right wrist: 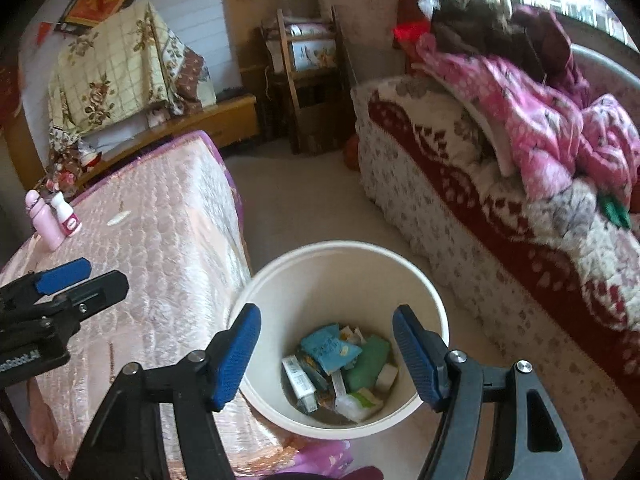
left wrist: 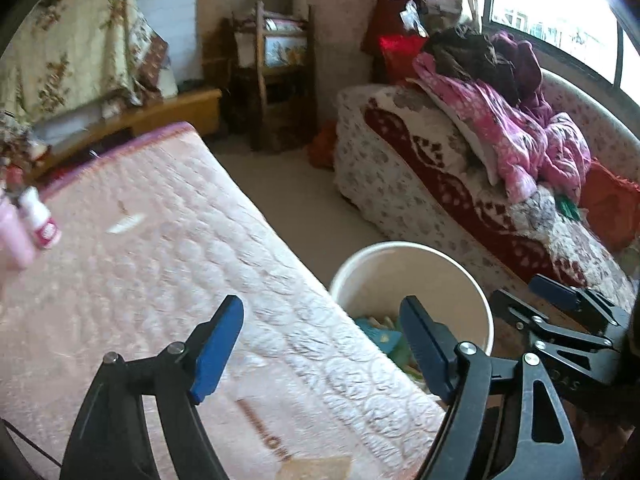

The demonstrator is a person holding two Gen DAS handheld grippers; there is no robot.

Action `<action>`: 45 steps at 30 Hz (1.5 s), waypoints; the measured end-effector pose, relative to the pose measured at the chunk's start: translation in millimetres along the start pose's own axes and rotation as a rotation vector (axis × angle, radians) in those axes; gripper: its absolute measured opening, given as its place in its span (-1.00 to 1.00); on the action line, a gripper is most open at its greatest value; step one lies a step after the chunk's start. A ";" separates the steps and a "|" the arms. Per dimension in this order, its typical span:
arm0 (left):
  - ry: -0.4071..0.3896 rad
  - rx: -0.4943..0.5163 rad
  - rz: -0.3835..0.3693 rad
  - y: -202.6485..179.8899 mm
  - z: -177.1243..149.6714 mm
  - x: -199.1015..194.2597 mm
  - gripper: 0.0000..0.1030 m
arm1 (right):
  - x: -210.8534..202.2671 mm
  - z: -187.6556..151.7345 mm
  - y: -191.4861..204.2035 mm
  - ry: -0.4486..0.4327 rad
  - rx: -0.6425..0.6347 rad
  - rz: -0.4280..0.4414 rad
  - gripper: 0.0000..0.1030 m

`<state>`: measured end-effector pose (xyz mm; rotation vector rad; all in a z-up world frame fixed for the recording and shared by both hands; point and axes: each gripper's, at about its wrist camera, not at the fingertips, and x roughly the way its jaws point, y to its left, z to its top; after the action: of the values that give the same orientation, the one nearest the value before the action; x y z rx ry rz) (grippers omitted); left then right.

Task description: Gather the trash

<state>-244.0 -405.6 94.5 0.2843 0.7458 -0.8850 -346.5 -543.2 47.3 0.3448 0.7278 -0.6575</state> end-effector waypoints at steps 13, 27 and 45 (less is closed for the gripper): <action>-0.141 -0.041 0.112 34.8 0.8 -61.7 0.57 | -54.6 4.6 41.0 -0.117 -0.029 0.046 0.40; -0.211 -0.038 0.157 39.8 0.5 -84.2 0.57 | -79.9 13.1 53.6 -0.184 -0.025 0.062 0.40; -0.236 -0.046 0.167 45.5 1.4 -86.4 0.57 | -82.6 21.1 51.1 -0.208 -0.004 0.057 0.47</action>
<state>-242.8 -326.8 152.1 0.1937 0.5145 -0.7275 -348.6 -480.0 124.0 0.2874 0.5193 -0.6275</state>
